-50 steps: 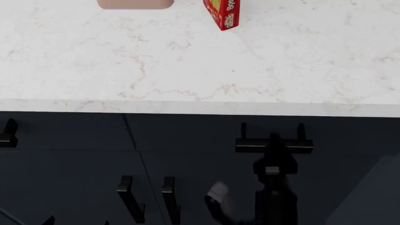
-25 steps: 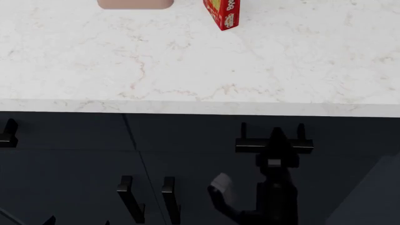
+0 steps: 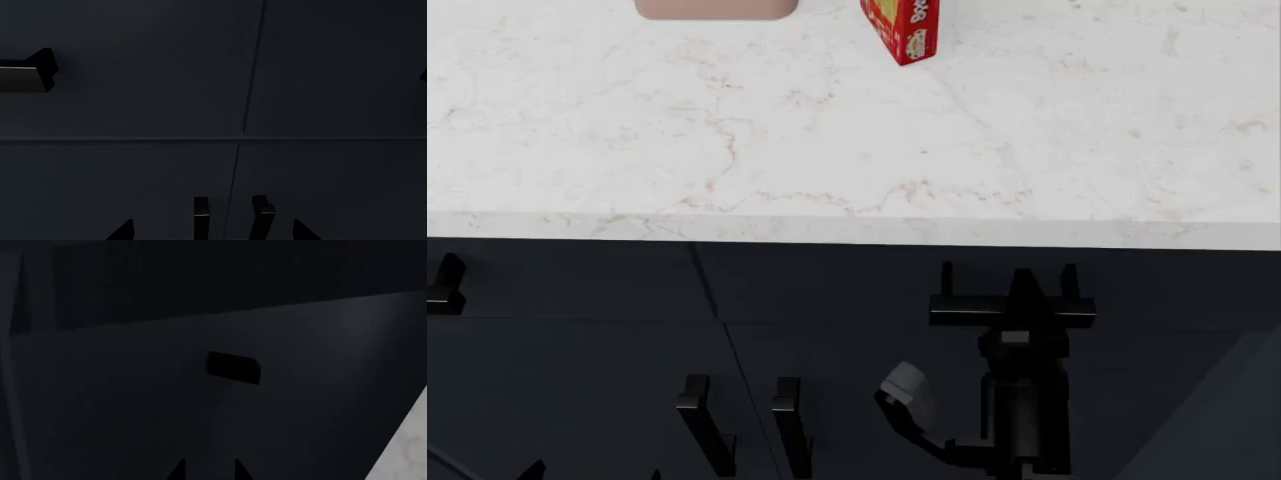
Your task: Open the right drawer.
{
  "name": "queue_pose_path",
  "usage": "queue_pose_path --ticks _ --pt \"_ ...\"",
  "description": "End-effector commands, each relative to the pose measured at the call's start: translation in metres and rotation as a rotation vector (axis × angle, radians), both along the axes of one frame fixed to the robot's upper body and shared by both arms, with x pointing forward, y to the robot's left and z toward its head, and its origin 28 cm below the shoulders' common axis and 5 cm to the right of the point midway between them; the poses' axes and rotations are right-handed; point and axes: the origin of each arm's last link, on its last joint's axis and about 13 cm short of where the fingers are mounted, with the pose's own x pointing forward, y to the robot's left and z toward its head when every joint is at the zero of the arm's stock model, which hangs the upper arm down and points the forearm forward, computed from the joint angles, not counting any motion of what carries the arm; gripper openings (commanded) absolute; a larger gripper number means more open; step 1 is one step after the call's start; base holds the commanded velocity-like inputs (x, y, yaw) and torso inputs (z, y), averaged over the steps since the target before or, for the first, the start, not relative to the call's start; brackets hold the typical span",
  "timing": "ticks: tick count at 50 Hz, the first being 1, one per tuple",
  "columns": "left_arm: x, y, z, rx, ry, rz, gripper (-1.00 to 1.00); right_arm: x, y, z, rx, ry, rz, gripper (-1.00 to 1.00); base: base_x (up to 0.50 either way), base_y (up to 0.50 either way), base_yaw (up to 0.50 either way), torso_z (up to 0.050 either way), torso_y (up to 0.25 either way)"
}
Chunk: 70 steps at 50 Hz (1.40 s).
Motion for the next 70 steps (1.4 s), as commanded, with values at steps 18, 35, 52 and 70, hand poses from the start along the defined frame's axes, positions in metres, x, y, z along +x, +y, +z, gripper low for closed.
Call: queue_pose_path --ticks 18,35,52,70 --pt "0.0 0.0 0.0 -0.001 -0.002 -0.002 1.0 -0.009 0.009 0.003 0.064 0.009 0.09 -1.0 0.0 0.0 0.0 0.0 0.0" --pt "-0.001 0.0 0.0 0.001 -0.005 -0.005 1.0 -0.033 0.015 0.004 0.036 0.005 0.156 -1.0 0.0 0.0 0.0 0.0 0.0" --pt "-0.001 -0.001 0.001 0.003 -0.003 -0.008 1.0 -0.056 0.014 0.01 0.0 -0.001 0.173 -1.0 0.0 0.0 0.0 0.0 0.0" --pt "0.001 0.0 0.001 0.001 -0.009 0.005 1.0 -0.073 0.015 0.008 0.004 0.005 0.16 -1.0 0.0 0.0 0.0 0.0 0.0"
